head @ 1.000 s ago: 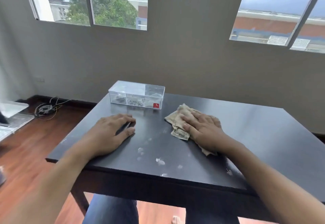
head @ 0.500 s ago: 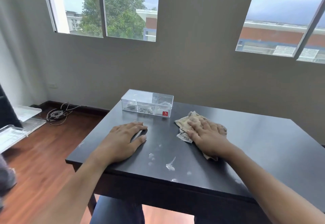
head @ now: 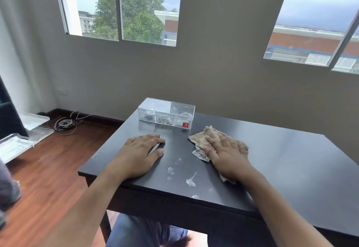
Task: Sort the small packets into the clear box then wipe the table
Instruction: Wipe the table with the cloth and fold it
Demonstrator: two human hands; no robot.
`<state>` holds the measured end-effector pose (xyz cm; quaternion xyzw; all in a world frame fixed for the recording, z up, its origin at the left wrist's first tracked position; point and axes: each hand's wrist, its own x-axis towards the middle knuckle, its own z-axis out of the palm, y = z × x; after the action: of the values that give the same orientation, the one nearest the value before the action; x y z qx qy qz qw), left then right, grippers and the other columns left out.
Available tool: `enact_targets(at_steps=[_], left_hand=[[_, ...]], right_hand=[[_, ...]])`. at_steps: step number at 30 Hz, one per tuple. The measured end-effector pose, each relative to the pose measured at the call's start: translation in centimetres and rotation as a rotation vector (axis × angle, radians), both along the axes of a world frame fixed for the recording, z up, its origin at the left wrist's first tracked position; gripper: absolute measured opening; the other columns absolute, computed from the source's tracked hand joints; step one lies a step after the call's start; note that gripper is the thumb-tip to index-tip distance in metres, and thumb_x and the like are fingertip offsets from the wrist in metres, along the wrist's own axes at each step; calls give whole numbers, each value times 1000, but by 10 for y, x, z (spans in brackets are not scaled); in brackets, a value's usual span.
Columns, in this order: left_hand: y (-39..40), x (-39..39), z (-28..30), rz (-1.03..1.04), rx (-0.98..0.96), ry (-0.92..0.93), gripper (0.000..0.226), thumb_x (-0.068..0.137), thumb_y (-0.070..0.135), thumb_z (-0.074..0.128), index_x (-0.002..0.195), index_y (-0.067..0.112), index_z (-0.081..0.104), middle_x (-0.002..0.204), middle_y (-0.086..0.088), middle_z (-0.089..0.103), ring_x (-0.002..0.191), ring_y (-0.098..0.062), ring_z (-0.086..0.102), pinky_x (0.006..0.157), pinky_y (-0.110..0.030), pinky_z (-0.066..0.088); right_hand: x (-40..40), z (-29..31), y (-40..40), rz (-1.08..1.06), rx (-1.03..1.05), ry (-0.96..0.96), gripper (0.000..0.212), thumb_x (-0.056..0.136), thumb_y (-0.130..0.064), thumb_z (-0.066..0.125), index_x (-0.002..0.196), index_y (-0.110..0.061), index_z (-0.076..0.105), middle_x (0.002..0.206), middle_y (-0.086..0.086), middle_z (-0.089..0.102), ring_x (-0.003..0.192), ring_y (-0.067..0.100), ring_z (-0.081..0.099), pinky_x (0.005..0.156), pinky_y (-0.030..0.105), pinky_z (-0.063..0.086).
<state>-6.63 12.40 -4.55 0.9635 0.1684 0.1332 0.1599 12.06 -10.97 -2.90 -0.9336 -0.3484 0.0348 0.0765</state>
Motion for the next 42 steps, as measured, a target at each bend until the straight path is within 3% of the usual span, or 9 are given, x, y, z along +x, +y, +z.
enact_targets(at_steps=[7, 9, 13, 17, 23, 28, 32, 38, 42], left_hand=[[-2, 1, 0, 8, 14, 21, 48, 101, 60, 38, 146, 47, 42, 161, 23, 33, 152, -5, 26, 121, -33, 14], [-2, 1, 1, 5, 16, 33, 48, 100, 60, 38, 146, 47, 42, 161, 23, 33, 152, -6, 26, 120, -32, 13], [-4, 5, 0, 18, 23, 43, 49, 100, 60, 36, 147, 47, 41, 162, 23, 32, 152, -5, 25, 121, -34, 13], [-17, 17, 3, 37, 11, 40, 45, 105, 50, 33, 149, 43, 40, 164, 19, 30, 155, -6, 20, 124, -35, 11], [-19, 17, 1, 40, -20, 15, 44, 106, 47, 34, 148, 42, 43, 164, 19, 31, 155, -3, 17, 125, -35, 12], [-18, 17, 1, 33, -34, -6, 43, 105, 47, 37, 147, 41, 44, 163, 19, 34, 155, -3, 18, 125, -35, 12], [-19, 17, 0, 26, -14, -9, 43, 105, 46, 36, 148, 41, 44, 163, 17, 34, 155, -5, 19, 126, -36, 11], [-16, 19, -3, 46, -51, -17, 50, 104, 50, 36, 152, 38, 34, 159, 9, 44, 151, -12, 33, 124, -38, 20], [-16, 20, -5, 41, -49, -17, 48, 104, 50, 38, 150, 38, 36, 155, 9, 50, 146, -15, 41, 123, -39, 25]], right_hand=[[-8, 6, -51, 348, 78, 95, 61, 92, -78, 27, 150, -63, 18, 167, -27, 7, 155, 2, -3, 126, 40, -3], [19, 6, -65, 229, 64, 87, 61, 93, -77, 27, 151, -61, 20, 167, -26, 8, 156, 5, -1, 126, 41, -3], [33, -2, -50, -179, 24, -25, 66, 96, -70, 23, 157, -45, 21, 171, -4, 10, 157, 22, 3, 125, 50, -4], [-11, 1, -6, -83, 12, 35, 66, 99, -67, 19, 159, -42, 14, 172, 4, 0, 157, 28, -5, 123, 54, -9], [-21, 0, -30, 88, 29, 59, 61, 98, -70, 20, 156, -53, 11, 172, -9, 0, 157, 15, -8, 125, 46, -9], [4, 2, -69, -208, -5, 45, 62, 99, -66, 20, 158, -50, 10, 172, -6, -1, 158, 19, -5, 125, 45, -9], [-10, 6, -45, -366, -62, 43, 67, 101, -64, 17, 161, -36, 12, 171, 9, 4, 157, 34, 2, 124, 54, 0], [-98, 5, 31, -95, -9, 65, 66, 103, -58, 18, 162, -30, 7, 170, 16, -2, 155, 39, -1, 122, 57, -7], [-115, 2, 22, 18, 98, 56, 64, 103, -58, 22, 162, -35, 11, 171, 9, -1, 157, 31, -6, 124, 51, -12]])
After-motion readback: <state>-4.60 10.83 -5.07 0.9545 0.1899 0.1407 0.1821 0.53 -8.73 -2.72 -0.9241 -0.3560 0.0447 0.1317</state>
